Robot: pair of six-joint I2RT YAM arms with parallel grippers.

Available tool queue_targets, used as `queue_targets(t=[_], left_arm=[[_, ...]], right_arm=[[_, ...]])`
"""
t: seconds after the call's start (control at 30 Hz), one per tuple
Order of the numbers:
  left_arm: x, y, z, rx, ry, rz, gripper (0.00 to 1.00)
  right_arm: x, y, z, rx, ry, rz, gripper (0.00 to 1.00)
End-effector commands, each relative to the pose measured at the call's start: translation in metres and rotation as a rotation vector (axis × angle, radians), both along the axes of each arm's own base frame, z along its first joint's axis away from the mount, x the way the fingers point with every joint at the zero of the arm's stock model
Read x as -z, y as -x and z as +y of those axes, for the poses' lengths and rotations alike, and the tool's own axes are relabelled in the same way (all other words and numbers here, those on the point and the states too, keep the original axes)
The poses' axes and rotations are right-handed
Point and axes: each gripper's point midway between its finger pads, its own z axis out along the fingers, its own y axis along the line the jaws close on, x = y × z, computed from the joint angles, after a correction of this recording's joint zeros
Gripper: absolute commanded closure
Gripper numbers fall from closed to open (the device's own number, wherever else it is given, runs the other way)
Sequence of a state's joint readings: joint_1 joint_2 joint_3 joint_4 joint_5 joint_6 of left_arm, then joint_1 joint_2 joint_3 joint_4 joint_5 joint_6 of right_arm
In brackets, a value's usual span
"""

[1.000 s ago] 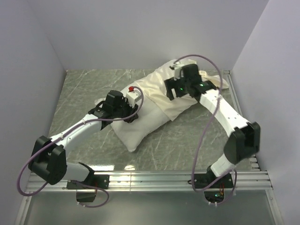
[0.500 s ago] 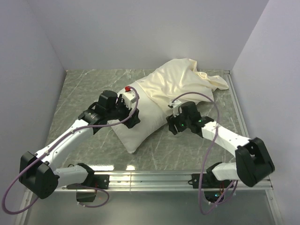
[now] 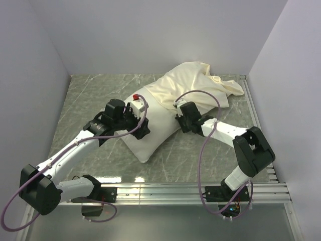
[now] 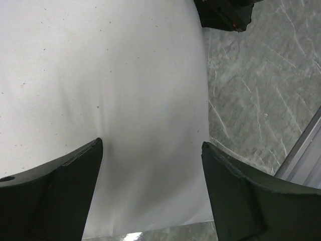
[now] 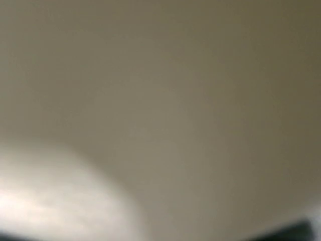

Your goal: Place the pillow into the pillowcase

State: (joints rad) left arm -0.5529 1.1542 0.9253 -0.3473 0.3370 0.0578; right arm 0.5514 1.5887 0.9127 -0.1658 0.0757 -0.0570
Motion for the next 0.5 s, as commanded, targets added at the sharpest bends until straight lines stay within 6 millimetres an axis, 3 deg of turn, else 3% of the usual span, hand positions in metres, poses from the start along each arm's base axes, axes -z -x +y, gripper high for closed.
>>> queue_targets(t=[0.0,0.03,0.1,0.13,0.2,0.27,0.33,0.47], left_arm=[[-0.007,0.01,-0.008,0.057,0.021,-0.026,0.16],[-0.005,0.012,-0.01,0.074,0.013,-0.03,0.16],[-0.001,0.02,-0.018,0.114,-0.003,-0.036,0.15],[0.0,0.022,-0.02,0.126,-0.013,-0.057,0.15],[0.008,0.032,-0.029,0.165,-0.026,-0.068,0.14],[0.016,0.036,-0.032,0.173,-0.033,-0.058,0.14],[0.018,0.038,-0.037,0.179,-0.033,-0.057,0.14],[0.017,0.037,-0.038,0.175,-0.034,-0.065,0.13]], right_arm=[[-0.013,-0.02,-0.007,0.066,0.025,-0.061,0.9],[-0.011,-0.014,-0.008,0.057,0.029,-0.033,0.94],[-0.018,-0.003,-0.001,0.017,-0.015,-0.013,0.93],[-0.016,0.004,-0.003,0.009,-0.01,0.002,0.8],[-0.014,0.01,-0.006,0.001,0.01,0.021,0.63],[-0.004,0.009,-0.01,0.004,0.04,0.031,0.62],[-0.001,0.003,-0.014,0.03,0.055,0.029,0.67],[-0.002,-0.007,-0.012,0.048,0.035,0.01,0.93]])
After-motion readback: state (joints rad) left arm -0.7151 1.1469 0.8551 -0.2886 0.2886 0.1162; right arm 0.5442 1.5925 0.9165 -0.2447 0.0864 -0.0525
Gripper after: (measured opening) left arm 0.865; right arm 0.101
